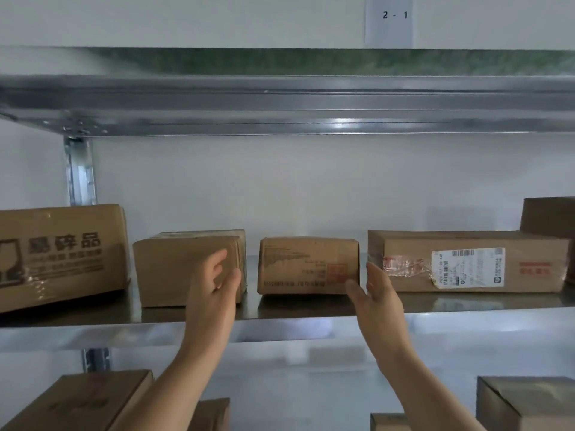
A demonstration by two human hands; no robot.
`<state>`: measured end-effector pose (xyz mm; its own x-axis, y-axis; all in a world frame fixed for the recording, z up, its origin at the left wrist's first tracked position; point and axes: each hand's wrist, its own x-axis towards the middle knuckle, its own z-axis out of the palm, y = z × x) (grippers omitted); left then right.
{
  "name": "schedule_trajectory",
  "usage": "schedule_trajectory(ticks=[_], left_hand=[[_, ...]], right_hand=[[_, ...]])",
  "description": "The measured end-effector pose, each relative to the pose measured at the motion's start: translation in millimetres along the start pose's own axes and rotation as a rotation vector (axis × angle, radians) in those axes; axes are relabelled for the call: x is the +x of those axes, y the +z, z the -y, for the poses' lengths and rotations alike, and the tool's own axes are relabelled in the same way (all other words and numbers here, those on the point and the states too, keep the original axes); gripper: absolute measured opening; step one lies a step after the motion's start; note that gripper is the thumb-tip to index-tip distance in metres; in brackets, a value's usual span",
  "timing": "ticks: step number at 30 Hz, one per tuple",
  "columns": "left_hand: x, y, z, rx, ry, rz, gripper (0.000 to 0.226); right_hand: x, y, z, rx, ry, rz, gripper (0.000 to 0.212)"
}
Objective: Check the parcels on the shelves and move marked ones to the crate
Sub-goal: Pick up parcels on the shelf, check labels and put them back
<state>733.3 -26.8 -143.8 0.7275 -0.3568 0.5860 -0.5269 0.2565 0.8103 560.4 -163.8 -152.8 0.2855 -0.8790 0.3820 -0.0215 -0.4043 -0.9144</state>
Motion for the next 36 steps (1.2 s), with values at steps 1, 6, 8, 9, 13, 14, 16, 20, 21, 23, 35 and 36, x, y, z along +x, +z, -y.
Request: schedule_trajectory(ticks=[1,6,8,9,13,14,16,20,21,23,35,36], left_hand=[[3,3,2,-0.008,-0.015,0.016,0.04],[1,23,5,0.085,0.034,0.057,0.042],[0,34,7,0.132,0.031,0.104,0.047],[0,38,8,0.154,0.017,0.136,0.05],[6,51,19,0.235,-0.042,0.199,0.06],[7,53,23,0.248,-0.058,0.199,0.062],[9,53,28,0.297,-0.083,0.216,0.067],[12,51,31,0.354,-0.091,0.211,0.069],[12,51,32,0.36,-0.099,0.194,0.066],[12,50,34,0.364,-0.102,0.183,0.062],[18,30,28,0.002,-0.196,0.171,0.037],[19,28,25,-0.036,-0.202,0.178,0.033]], right_hand=[[1,3,2,-0.023,0.022,-0.005,0.059],[19,10,-3,-0.13,0.055,-0.056,0.073],[26,10,-7,-0.168,0.068,-0.046,0.069],[25,10,-4,-0.191,0.073,-0.036,0.065],[28,10,3,-0.261,0.108,0.0,0.061],[29,10,2,-0.272,0.121,0.013,0.059],[31,10,-1,-0.303,0.1,0.036,0.044],[34,12,-12,-0.356,0.023,0.032,0.033],[34,13,-14,-0.37,0.003,0.027,0.035],[33,15,-15,-0.4,-0.011,0.015,0.038],[25,20,-9,-0.239,-0.056,-0.015,0.02],[24,20,-8,-0.207,-0.062,-0.026,0.022]])
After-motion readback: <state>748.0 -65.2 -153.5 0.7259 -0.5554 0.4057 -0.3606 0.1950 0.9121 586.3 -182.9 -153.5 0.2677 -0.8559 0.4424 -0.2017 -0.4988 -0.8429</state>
